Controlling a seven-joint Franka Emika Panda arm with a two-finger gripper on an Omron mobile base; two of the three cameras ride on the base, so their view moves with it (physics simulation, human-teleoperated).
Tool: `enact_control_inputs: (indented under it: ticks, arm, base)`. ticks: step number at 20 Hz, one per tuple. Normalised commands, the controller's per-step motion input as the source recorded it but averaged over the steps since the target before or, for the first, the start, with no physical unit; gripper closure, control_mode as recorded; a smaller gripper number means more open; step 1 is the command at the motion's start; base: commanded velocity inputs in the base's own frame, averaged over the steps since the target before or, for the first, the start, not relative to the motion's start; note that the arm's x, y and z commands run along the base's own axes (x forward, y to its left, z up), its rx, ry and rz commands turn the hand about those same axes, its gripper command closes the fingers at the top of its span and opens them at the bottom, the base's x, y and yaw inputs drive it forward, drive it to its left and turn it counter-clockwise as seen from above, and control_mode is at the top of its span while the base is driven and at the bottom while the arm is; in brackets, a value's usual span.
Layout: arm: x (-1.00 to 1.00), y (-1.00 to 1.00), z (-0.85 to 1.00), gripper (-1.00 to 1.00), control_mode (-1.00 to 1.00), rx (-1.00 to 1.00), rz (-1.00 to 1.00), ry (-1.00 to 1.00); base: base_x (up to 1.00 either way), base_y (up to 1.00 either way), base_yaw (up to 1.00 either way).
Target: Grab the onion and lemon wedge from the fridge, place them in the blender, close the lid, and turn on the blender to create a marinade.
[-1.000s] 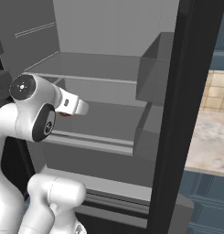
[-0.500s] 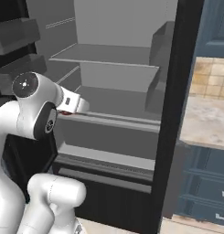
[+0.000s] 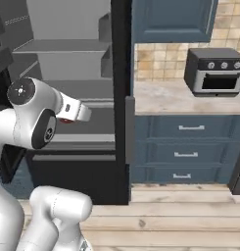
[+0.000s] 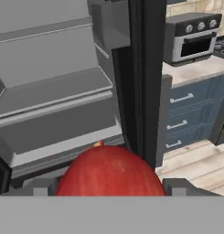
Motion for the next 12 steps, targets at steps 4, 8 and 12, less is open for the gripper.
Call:
enact_control_inputs:
  ticks: [4,8,12]
  arm:
    - [0.0,0.0,0.0,1.0,1.0,0.0,0.0,0.0]
    - [0.0,0.0,0.0,1.0,1.0,0.0,0.0,0.0]
    - [0.0,0.0,0.0,1.0,1.0,0.0,0.0,0.0]
  base:
    - [-0.2,-0.46,-0.69]
    - [0.0,-0.43,-0.74]
    - [0.24,-0.52,-0.68]
